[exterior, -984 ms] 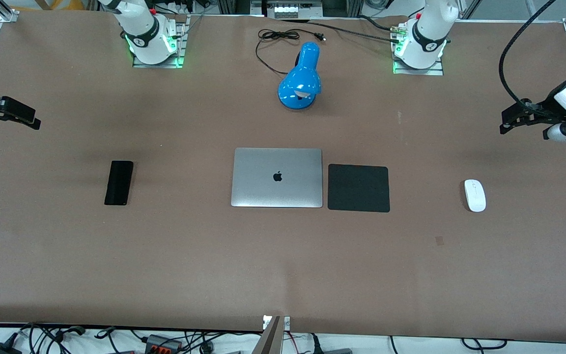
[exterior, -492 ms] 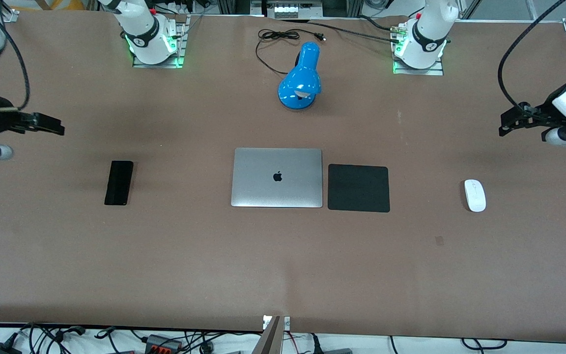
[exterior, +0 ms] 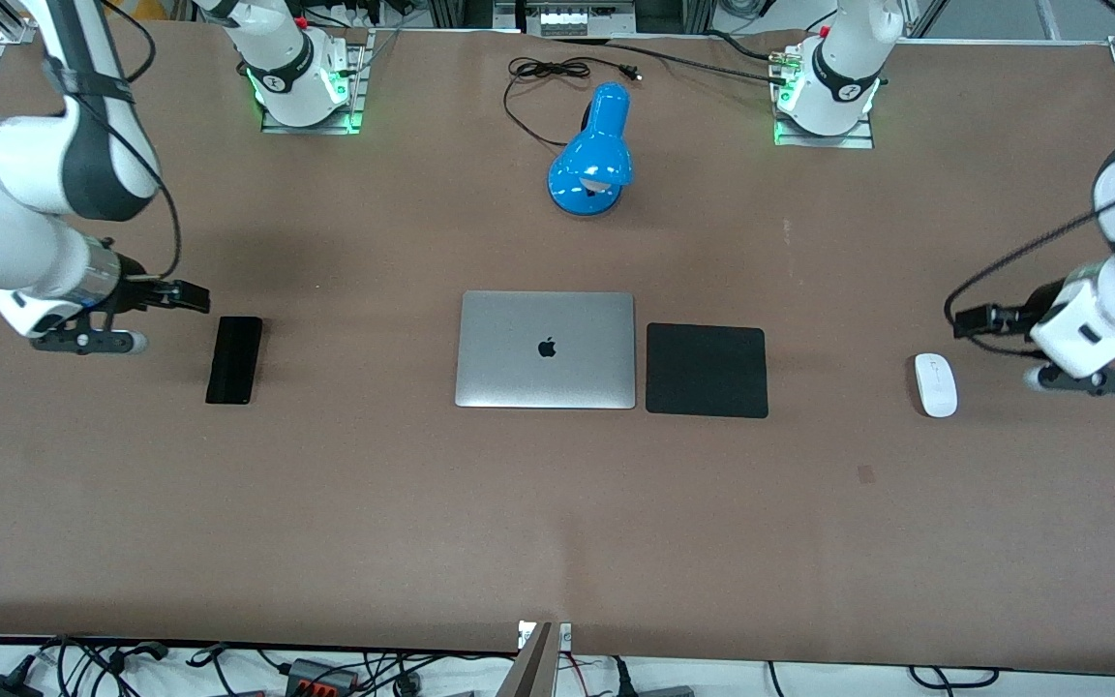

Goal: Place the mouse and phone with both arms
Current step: 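Lower the right gripper onto the phone while the left gripper lowers onto the mouse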

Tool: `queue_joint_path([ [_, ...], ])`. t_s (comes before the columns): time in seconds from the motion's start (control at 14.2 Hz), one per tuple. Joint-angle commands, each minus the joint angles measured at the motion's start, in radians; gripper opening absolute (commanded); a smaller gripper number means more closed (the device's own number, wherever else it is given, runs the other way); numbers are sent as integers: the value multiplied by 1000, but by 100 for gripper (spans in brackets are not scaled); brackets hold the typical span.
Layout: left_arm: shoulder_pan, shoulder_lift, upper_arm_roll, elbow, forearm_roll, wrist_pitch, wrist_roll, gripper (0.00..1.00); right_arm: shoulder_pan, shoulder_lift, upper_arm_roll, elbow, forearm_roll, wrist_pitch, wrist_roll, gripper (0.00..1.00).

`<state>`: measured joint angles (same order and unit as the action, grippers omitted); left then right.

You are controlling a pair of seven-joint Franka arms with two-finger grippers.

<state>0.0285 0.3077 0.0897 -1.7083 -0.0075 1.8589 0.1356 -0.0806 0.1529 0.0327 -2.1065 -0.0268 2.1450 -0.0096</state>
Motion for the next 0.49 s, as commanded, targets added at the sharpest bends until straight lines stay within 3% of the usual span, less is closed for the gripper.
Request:
queue_joint_path([
  [0.0,50,103,-2,10,4,107,16,100,-18,-10,12,-177,-15,233,-3,100],
  [0.14,65,137,-1,-37,14,242,62,100,-16,55,10,-188,-16,329,-10,100],
  [0.42,85,134,-2,-291,23,654,75,100,-18,198,-34,-187,-19,531,-120,100],
])
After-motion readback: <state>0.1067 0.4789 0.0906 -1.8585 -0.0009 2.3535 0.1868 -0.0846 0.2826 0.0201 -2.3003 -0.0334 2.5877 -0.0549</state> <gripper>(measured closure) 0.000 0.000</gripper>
